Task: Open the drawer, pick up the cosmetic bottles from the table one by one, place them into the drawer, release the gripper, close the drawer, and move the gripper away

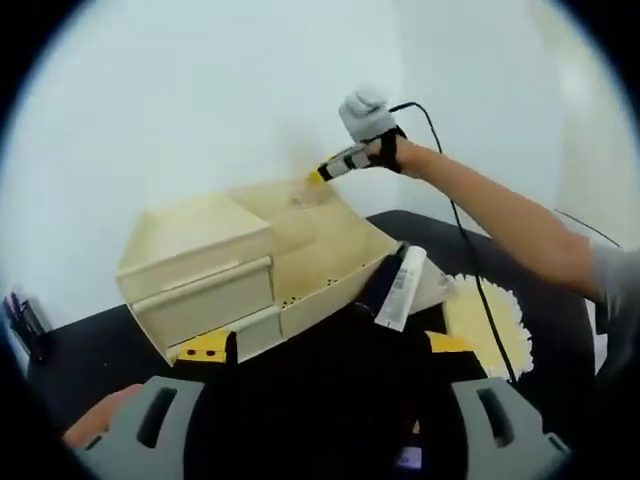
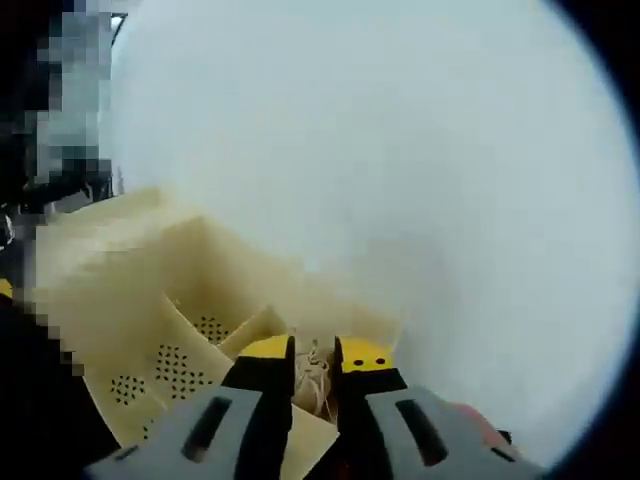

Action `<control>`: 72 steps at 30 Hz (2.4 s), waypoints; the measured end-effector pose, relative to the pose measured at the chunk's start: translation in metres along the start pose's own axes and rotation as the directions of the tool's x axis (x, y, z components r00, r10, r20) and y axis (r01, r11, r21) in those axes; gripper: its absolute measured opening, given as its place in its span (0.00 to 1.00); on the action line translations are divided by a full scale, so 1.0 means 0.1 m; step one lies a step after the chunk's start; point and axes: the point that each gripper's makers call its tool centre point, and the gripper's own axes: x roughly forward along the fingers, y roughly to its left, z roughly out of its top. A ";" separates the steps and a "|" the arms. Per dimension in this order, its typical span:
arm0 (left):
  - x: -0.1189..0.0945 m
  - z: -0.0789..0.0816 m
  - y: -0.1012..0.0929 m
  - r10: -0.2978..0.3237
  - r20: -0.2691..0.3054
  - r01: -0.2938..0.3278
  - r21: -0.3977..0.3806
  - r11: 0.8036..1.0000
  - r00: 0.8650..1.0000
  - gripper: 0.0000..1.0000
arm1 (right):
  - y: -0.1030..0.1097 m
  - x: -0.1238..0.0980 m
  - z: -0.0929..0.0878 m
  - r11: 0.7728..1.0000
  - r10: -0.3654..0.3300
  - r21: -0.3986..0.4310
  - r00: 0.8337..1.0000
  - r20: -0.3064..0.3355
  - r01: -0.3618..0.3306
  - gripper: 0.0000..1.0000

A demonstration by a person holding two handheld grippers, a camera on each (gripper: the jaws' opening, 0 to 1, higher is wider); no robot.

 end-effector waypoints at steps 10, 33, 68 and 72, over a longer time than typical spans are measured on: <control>0.01 -0.04 0.03 -0.007 -0.002 0.007 -0.020 1.000 1.000 0.68 | -0.03 0.19 -0.09 0.971 -0.119 0.198 0.989 -0.091 0.135 0.22; 0.03 -0.12 0.18 0.016 -0.020 -0.017 -0.040 0.999 1.000 0.67 | 0.09 0.36 -0.09 0.989 -0.142 -0.030 0.989 -0.027 0.141 0.02; 0.02 -0.13 0.24 0.007 -0.020 -0.008 -0.060 0.998 1.000 0.66 | 0.12 0.31 0.15 0.917 -0.029 -0.366 0.942 0.335 0.158 0.18; 0.00 -0.11 0.21 0.003 -0.013 -0.004 -0.057 0.998 1.000 0.66 | 0.26 0.06 0.24 0.951 0.015 -0.292 0.930 0.367 0.100 0.18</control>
